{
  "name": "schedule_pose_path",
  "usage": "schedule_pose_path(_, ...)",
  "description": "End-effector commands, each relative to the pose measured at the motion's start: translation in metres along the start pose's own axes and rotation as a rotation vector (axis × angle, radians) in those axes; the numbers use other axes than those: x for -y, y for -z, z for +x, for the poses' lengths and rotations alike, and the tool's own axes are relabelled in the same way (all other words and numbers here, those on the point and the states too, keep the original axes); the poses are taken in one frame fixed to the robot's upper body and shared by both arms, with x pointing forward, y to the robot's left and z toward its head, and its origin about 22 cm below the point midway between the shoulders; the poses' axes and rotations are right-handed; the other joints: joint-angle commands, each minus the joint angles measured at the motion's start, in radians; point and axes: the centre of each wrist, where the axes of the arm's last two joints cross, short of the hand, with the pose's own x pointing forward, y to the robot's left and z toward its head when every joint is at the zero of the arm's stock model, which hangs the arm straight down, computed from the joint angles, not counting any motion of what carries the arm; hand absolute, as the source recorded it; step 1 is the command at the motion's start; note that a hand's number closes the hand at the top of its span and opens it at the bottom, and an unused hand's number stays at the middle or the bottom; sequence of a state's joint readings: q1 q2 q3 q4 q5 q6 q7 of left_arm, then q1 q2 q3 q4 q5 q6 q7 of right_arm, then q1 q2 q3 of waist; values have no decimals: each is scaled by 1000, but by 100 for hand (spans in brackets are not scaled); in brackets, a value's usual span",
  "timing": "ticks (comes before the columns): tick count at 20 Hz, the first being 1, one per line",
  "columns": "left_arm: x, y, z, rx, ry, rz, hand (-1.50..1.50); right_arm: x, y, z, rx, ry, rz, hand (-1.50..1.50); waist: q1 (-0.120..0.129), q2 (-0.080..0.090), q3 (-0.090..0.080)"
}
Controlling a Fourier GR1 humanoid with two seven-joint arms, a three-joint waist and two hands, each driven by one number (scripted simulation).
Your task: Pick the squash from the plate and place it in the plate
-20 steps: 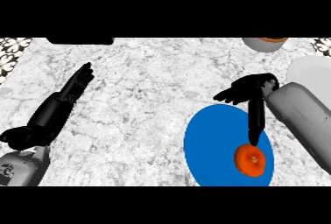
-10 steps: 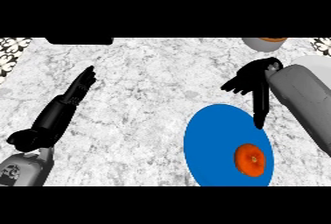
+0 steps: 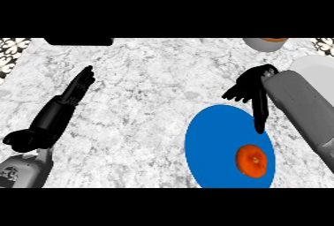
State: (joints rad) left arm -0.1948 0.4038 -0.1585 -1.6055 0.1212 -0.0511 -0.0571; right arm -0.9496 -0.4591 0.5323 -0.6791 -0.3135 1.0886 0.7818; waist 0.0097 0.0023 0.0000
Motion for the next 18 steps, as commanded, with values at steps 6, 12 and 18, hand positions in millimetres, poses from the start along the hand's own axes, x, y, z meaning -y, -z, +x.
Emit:
schedule_pose_path(6, 1, -15, 0, -9, 8, 9, 0, -27, 34, -21, -38, -78, 129, -150, -6, -3, 0)
schedule_pose_path(12, -5, -2, 11, 7, 17, 23, 0, -47, 53, -22, -79, -132, 190, -150, -9, -4, 0)
schedule_pose_path(18, 6, -13, 5, 9, -6, 4, 0, -63, 63, -24, -72, -156, 234, -150, -11, -6, -1)
